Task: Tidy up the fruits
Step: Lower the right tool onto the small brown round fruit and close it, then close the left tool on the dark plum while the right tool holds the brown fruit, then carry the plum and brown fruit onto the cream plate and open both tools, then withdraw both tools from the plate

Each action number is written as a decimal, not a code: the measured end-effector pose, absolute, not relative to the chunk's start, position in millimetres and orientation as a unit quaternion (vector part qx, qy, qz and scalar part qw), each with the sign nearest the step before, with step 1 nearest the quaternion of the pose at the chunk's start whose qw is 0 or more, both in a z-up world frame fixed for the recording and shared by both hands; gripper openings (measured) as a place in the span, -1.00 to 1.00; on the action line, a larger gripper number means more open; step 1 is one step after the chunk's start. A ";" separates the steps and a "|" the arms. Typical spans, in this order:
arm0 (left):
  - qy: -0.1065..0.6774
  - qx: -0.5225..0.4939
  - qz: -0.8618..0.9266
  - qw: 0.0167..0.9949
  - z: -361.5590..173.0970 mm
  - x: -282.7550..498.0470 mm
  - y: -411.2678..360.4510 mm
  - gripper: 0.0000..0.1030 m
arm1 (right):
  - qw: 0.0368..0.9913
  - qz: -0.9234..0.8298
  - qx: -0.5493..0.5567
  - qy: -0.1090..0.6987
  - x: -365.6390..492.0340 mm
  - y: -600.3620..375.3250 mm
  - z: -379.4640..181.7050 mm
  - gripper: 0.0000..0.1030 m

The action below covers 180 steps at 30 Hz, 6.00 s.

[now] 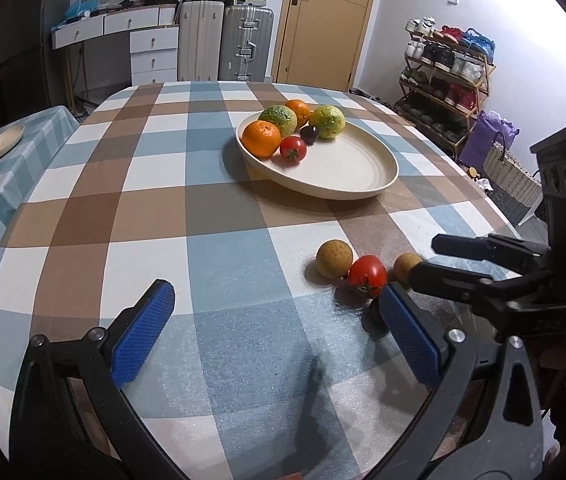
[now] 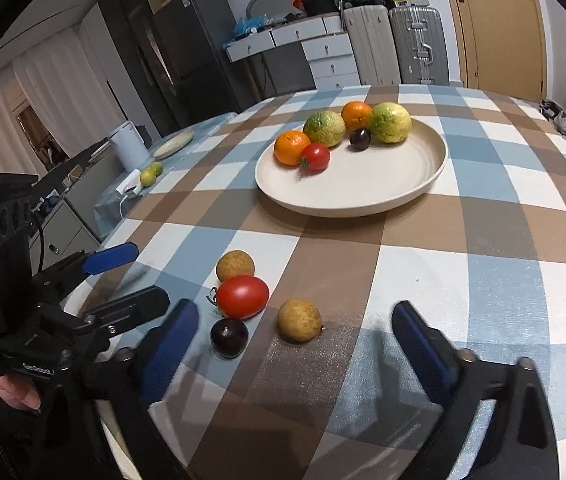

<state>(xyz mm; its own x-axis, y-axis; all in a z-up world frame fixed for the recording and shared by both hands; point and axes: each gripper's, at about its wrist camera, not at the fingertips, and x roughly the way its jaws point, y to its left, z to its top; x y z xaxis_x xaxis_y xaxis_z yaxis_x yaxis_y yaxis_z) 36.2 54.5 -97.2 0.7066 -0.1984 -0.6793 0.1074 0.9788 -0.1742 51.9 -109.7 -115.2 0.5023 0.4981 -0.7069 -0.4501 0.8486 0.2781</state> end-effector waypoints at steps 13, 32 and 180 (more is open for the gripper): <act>0.371 -0.068 -0.101 0.921 -91.8 33.2 49.5 0.98 | 0.863 0.278 0.021 0.421 52.5 -103.9 -120.3 -0.15; 0.394 -0.052 -0.113 0.911 -97.4 33.5 32.7 0.98 | 0.869 0.277 0.055 0.406 50.7 -116.9 -116.3 -0.52; 0.342 -0.067 -0.128 0.929 -9.6 156.5 12.7 0.65 | 0.914 0.250 0.097 0.304 131.6 -172.5 -22.9 0.76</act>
